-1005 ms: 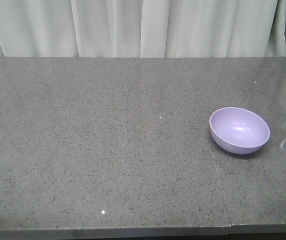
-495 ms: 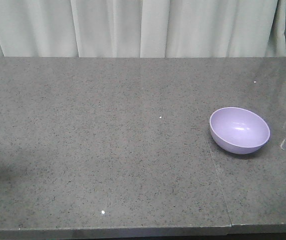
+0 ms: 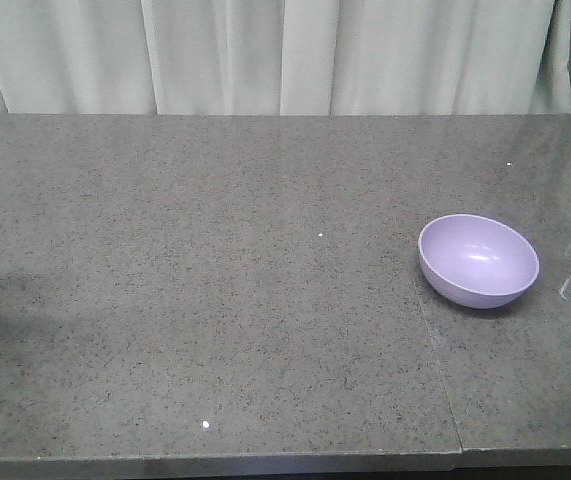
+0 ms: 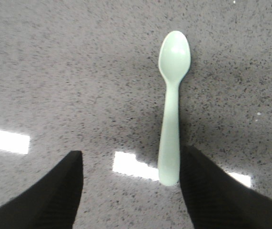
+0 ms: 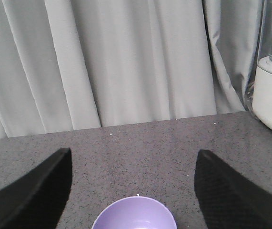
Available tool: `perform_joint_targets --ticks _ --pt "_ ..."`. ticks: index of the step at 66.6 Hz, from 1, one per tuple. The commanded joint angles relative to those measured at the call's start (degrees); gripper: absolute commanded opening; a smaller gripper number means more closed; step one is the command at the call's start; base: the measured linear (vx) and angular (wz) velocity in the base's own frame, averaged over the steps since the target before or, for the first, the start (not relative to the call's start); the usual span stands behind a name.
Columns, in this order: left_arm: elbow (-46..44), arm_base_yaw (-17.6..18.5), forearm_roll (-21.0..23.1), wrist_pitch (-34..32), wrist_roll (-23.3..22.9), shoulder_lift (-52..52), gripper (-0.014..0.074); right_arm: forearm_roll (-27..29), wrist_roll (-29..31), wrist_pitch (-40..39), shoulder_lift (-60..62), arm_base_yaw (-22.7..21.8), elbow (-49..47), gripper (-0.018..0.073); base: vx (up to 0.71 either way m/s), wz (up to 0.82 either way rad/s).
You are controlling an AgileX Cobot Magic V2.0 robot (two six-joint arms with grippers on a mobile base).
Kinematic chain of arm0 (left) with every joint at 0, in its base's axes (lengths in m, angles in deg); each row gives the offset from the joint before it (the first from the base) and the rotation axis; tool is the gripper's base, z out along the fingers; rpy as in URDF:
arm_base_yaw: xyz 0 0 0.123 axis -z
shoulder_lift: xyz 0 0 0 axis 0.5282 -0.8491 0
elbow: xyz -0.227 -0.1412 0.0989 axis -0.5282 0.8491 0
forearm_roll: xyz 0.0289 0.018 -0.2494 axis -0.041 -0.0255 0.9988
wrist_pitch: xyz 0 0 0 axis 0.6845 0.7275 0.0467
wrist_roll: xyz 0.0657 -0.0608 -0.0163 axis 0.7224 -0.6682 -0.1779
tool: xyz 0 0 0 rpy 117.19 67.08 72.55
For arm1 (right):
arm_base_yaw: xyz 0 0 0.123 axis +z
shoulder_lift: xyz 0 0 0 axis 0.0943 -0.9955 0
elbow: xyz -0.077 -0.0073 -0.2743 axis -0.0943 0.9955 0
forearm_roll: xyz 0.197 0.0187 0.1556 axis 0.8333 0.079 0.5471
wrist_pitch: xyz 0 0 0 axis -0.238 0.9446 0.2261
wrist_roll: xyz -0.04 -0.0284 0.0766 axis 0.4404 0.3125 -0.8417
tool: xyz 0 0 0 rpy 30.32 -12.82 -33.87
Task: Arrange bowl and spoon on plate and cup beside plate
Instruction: 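Lower the left gripper over the mint spoon, then close the left gripper on the spoon handle and lift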
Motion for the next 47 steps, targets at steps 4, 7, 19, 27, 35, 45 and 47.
perform_joint_targets --ticks 4,7,19,27,35,45,47 --pt "-1.8 -1.4 3.09 -5.14 2.08 -1.08 0.0421 0.12 0.59 -3.21 -0.22 -0.36 -1.66 0.0531 0.0 0.0" --pt "-1.8 -1.8 4.07 -5.26 2.86 -1.92 0.0421 0.17 0.59 -3.09 -0.22 -0.36 -1.66 0.0531 0.0 0.0" --pt "-1.8 -4.02 8.38 -5.32 5.69 -6.62 0.0421 0.17 0.59 -2.08 -0.22 -0.36 -1.66 0.0531 0.0 0.0" --pt "-1.8 -4.78 9.86 -6.12 6.16 -9.48 0.0421 0.17 0.59 -1.47 -0.22 -0.36 -1.66 0.0531 0.0 0.0" --pt "-1.8 -4.78 11.29 -8.21 6.9 -11.09 0.0421 0.23 0.59 -1.28 -0.22 -0.36 -1.66 0.0531 0.0 0.0" --pt "-1.8 -4.78 11.75 -9.09 6.9 -12.7 0.0421 0.31 0.59 -1.23 -0.22 -0.36 -1.66 0.0531 0.0 0.0" --pt "-1.8 -4.78 11.75 -9.05 6.9 -13.11 0.0421 0.31 0.59 -1.19 -0.22 -0.36 -1.66 0.0531 0.0 0.0"
